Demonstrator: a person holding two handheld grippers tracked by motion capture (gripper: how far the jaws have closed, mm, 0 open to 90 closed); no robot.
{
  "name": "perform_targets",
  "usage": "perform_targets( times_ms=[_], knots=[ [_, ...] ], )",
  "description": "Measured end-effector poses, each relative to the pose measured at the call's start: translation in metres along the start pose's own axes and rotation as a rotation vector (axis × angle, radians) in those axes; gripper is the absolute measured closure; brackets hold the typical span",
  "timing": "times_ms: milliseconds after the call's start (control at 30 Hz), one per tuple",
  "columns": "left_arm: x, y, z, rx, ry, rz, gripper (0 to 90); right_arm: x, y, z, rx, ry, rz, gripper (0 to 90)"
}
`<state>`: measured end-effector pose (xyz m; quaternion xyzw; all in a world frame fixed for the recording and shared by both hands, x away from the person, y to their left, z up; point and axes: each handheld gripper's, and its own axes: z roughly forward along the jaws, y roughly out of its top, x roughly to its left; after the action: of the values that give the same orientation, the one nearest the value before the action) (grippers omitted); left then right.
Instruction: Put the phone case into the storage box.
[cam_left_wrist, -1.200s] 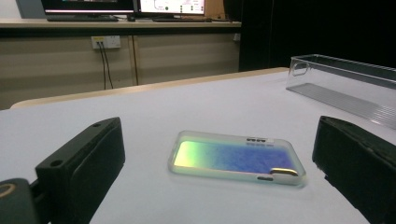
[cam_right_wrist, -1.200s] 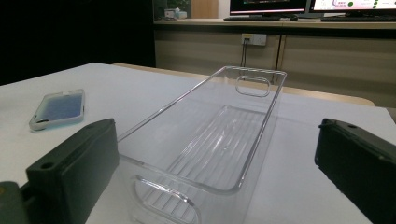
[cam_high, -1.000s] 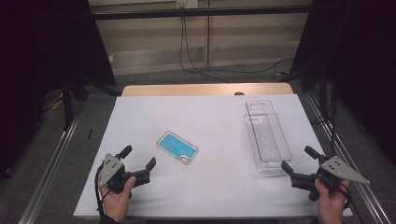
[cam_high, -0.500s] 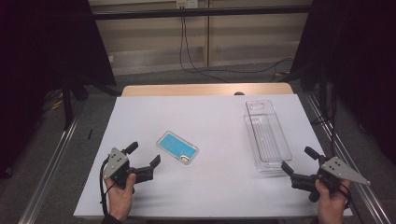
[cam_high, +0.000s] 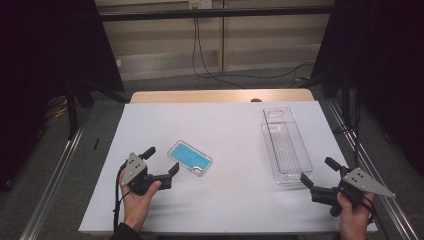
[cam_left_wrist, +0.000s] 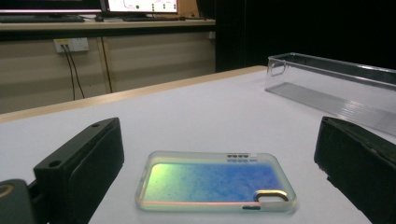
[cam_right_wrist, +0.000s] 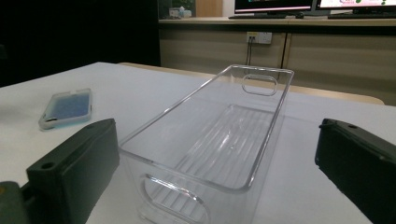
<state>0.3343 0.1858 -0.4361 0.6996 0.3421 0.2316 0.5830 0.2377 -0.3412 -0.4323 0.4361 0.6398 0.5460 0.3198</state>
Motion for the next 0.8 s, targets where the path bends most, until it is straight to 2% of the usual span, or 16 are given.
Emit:
perform_targets(
  times_ms=[133,300,400,533,567,700,767,800],
  knots=[
    [0.002,-0.001,0.008,-0.002,-0.01,-0.015,1.7,0.001,0.0,0.0,0.004,0.0,-0.002,0.0],
    [0.003,0.001,0.02,-0.002,-0.019,0.004,1.8,0.001,0.001,0.0,0.014,-0.028,-0.015,0.0],
    [0.005,0.004,0.027,-0.005,-0.021,0.015,2.0,0.002,0.001,0.0,0.011,-0.022,-0.018,0.0],
    [0.006,0.008,0.034,-0.031,-0.031,0.008,1.8,0.002,0.001,0.0,0.007,-0.021,-0.013,0.0],
    [0.006,0.009,0.036,-0.037,-0.021,0.005,1.8,0.002,0.001,-0.001,0.006,-0.018,-0.014,0.0],
    [0.006,0.011,0.045,-0.032,-0.026,0.021,1.3,0.002,0.001,-0.001,0.002,-0.009,-0.012,0.0],
    [0.005,0.012,0.05,-0.026,-0.045,0.025,1.3,0.002,0.001,-0.001,-0.001,-0.003,-0.007,0.0],
    [0.004,0.012,0.052,-0.027,-0.046,0.04,1.8,0.002,0.001,-0.001,-0.001,-0.002,-0.007,0.0]
  ],
)
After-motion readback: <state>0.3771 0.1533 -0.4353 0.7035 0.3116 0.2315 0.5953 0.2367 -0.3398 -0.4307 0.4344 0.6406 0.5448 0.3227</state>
